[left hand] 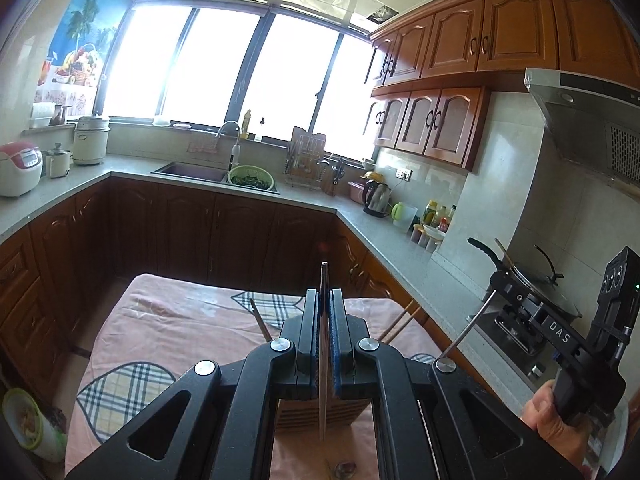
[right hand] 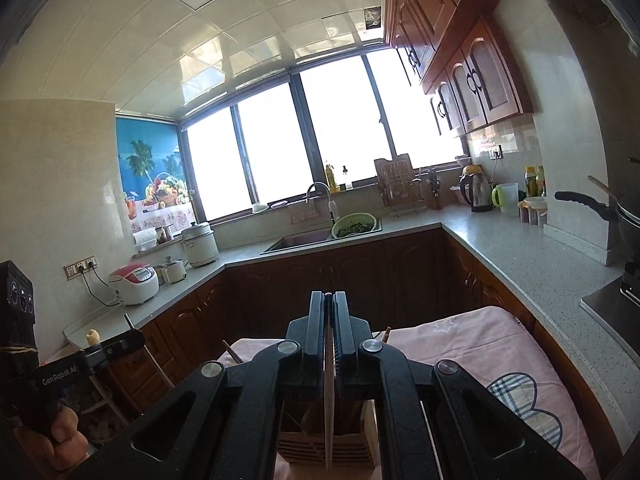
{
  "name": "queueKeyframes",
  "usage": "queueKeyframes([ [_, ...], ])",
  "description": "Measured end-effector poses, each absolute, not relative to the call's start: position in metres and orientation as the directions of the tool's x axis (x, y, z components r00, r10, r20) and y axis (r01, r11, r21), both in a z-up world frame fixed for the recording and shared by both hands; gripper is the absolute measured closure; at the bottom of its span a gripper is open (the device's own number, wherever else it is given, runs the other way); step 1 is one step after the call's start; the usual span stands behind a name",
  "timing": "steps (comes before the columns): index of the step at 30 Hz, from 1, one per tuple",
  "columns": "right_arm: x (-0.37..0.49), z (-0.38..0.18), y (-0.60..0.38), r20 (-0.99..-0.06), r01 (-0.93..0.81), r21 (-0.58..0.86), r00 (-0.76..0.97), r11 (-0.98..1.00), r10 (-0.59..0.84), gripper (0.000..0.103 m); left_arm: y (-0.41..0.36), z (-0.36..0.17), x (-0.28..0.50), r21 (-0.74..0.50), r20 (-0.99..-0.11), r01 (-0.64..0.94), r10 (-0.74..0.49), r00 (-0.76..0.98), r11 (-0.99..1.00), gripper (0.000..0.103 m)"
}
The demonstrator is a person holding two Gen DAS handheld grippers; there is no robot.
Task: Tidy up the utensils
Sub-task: 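Lift both held chopsticks upright and lower them into the wooden utensil holder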
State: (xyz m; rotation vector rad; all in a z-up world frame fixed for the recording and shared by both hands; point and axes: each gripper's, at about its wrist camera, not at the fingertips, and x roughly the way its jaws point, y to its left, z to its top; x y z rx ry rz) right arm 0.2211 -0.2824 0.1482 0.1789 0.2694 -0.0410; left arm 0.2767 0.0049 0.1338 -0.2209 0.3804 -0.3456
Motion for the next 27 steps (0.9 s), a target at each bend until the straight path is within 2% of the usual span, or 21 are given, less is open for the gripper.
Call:
queueKeyframes([
  [11, 0.261, 0.144, -0.295, -0.248, 0.087, 0.183, 0.968, 0.979, -0.040, 0.099, -0.007, 0.105, 0.324, -0.271, -0.285, 0.258, -0.333, 0.899, 0.927, 0.100],
  [27, 0.288, 0.063, -0.313, -0.327, 0.140, 0.248, 0.943, 0.959, -0.053, 0.099, -0.036, 0.027, 0.387, -0.315, -0.382, 0.150, -0.269, 0.884, 0.937, 0.100],
])
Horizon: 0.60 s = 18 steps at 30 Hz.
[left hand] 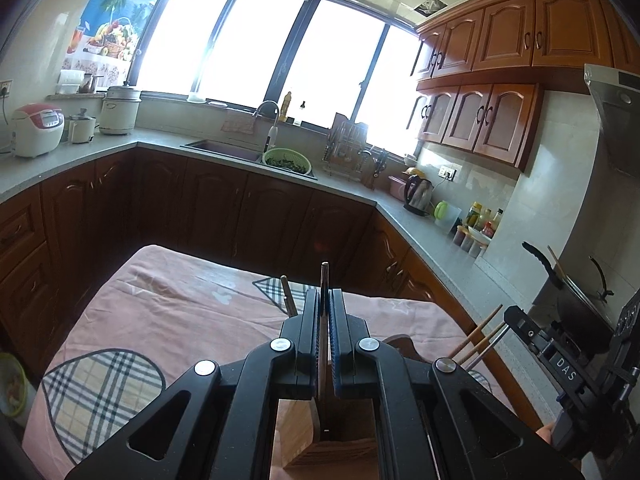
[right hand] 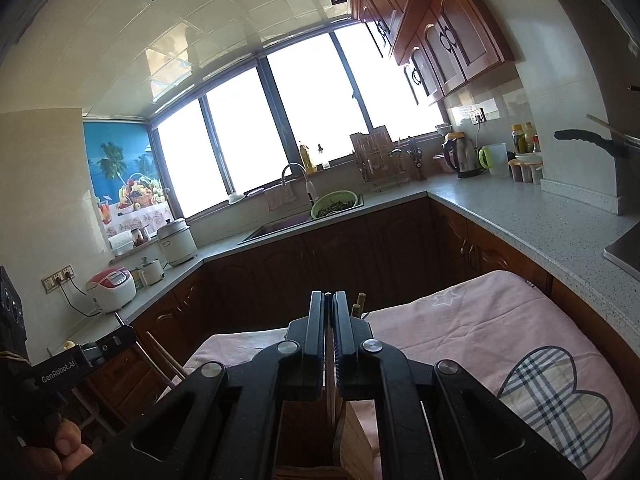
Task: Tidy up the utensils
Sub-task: 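Lift both held chopsticks upright and lower them into the wooden utensil holder, then open both tools to release the chopsticks into the holder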
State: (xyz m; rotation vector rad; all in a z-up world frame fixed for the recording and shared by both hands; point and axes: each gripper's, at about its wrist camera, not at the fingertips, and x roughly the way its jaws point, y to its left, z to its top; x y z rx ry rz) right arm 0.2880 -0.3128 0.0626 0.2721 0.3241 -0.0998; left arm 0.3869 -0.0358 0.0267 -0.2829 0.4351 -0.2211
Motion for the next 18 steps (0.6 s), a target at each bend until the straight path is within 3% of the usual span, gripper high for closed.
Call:
queueKeyframes([
  [18, 0.298, 0.044, -0.320, -0.397, 0.160, 0.261, 0.917, 0.952, -0.045, 0.094, -0.020, 0.019, 0.408, -0.338, -0.450, 0.125, -0.277, 0.849, 0.933, 0.099],
])
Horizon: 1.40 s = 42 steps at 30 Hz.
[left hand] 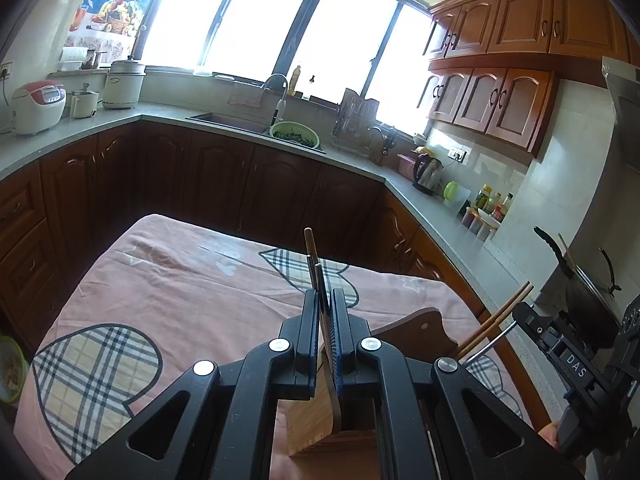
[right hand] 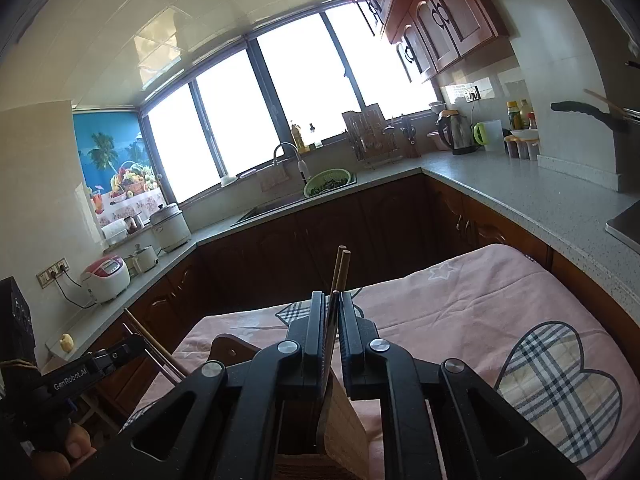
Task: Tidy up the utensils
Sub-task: 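Open both tools to release the chopsticks into the holder, then move both open tools back down toward the remaining utensils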
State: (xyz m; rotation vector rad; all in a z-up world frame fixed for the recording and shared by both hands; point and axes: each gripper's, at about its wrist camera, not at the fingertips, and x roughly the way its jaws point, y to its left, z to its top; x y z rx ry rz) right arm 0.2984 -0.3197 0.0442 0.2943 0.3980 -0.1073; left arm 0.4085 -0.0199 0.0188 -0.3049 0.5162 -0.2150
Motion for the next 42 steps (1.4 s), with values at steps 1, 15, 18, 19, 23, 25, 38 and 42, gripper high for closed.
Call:
queueKeyframes([
  [1, 0.299, 0.044, -0.320, -0.399, 0.158, 0.263, 0.916, 0.952, -0.042, 0.094, -0.020, 0.020, 0.409, -0.338, -0.452, 0.124, -0.277, 0.848, 0.933, 0.099],
  [15, 0.280, 0.049, -0.323, -0.365, 0.167, 0.297, 0.930, 0.940, -0.050, 0.015, -0.014, 0.019, 0.394, -0.353, -0.466, 0.119, -0.284, 0.838, 0.928, 0.069],
  [18, 0.274, 0.050, -0.325, -0.359, 0.164, 0.307, 0.932, 0.938, -0.046, 0.011, -0.011, 0.021, 0.382, -0.351, -0.462, 0.109, -0.273, 0.844, 0.930, 0.053],
  [19, 0.272, 0.050, -0.325, -0.361, 0.163, 0.309, 0.932, 0.937, -0.043, 0.010, -0.010, 0.021, 0.379, -0.347, -0.462, 0.109, -0.271, 0.845, 0.931, 0.053],
  [23, 0.261, 0.049, -0.322, -0.370, 0.154, 0.318, 0.929, 0.935, -0.027, 0.010, -0.007, 0.021, 0.361, -0.348, -0.473, 0.109, -0.275, 0.837, 0.931, 0.052],
  [25, 0.253, 0.048, -0.320, -0.377, 0.151, 0.320, 0.926, 0.935, -0.021, 0.010, -0.005, 0.022, 0.350, -0.344, -0.478, 0.107, -0.272, 0.835, 0.933, 0.051],
  [38, 0.198, 0.030, -0.304, -0.465, 0.147, 0.316, 0.885, 0.937, 0.018, 0.010, 0.016, 0.018, 0.263, -0.340, -0.535, 0.084, -0.266, 0.802, 0.937, 0.048],
  [42, 0.182, 0.021, -0.300, -0.504, 0.155, 0.316, 0.863, 0.936, 0.027, 0.010, 0.020, 0.015, 0.242, -0.348, -0.559, 0.071, -0.267, 0.785, 0.935, 0.048],
])
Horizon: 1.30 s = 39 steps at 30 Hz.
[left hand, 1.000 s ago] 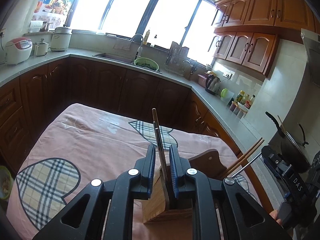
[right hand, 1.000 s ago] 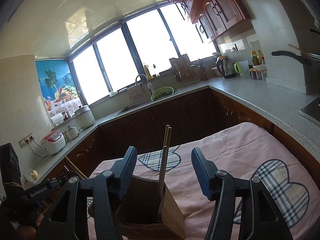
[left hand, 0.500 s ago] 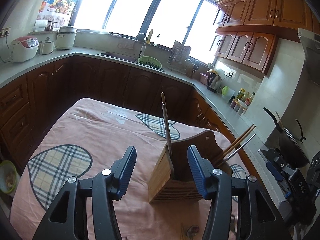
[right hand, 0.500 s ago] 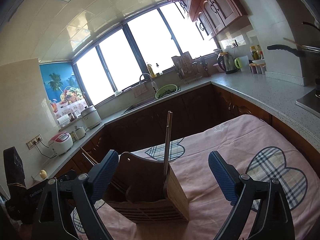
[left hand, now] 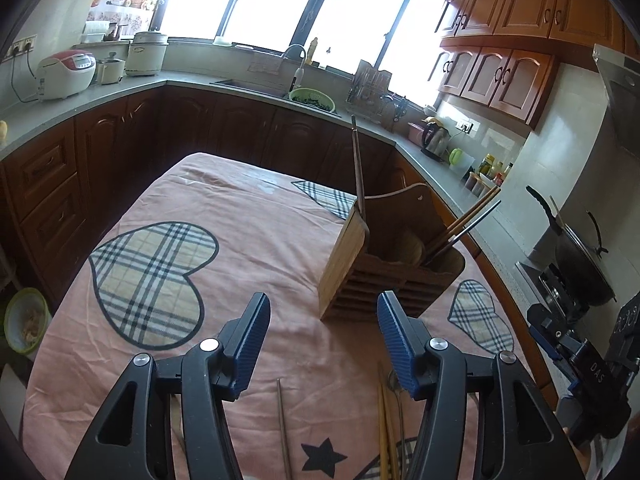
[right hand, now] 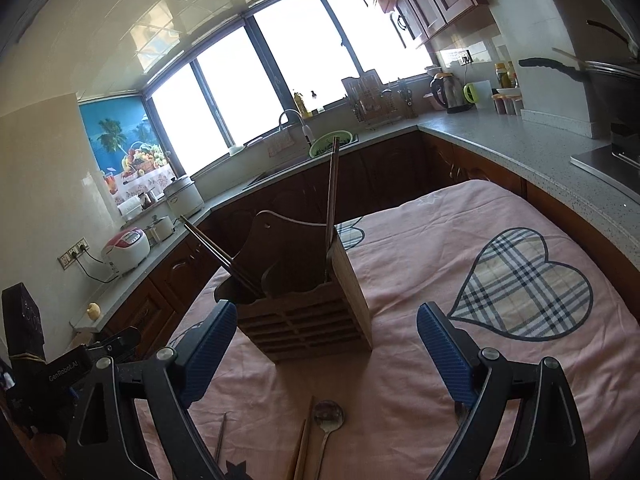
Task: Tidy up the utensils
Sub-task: 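Move both open tools back down toward the remaining utensils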
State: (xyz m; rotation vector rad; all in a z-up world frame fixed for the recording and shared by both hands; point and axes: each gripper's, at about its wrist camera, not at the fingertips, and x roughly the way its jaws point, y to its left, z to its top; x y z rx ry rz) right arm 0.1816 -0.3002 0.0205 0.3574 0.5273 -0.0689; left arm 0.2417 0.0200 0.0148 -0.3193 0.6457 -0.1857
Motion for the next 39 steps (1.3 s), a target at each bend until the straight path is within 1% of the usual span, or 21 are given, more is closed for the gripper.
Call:
queueKeyframes([
  [3, 0.169, 0.015, -0.294, -0.531, 0.167, 0.306, 0.847, 0.937, 0.022, 0.010, 0.021, 0.014, 0.230, -0.351, -0.578, 0.060, -0.266, 0.771, 0.935, 0.048],
  [12, 0.139, 0.005, -0.277, -0.569, 0.158, 0.294, 0.821, 0.943, 0.040, 0.010, 0.025, 0.017, 0.201, -0.341, -0.605, 0.027, -0.241, 0.759, 0.940, 0.046],
  [22, 0.120, -0.014, -0.260, -0.595, 0.143, 0.266, 0.803, 0.953, 0.046, 0.010, 0.030, 0.003, 0.181, -0.328, -0.650, -0.003, -0.224, 0.726, 0.945, 0.046],
  [39, 0.124, -0.039, -0.240, -0.651, 0.119, 0.222, 0.757, 0.968, 0.056, 0.011, 0.027, -0.021, 0.190, -0.299, -0.713, -0.024, -0.206, 0.670, 0.954, 0.046],
])
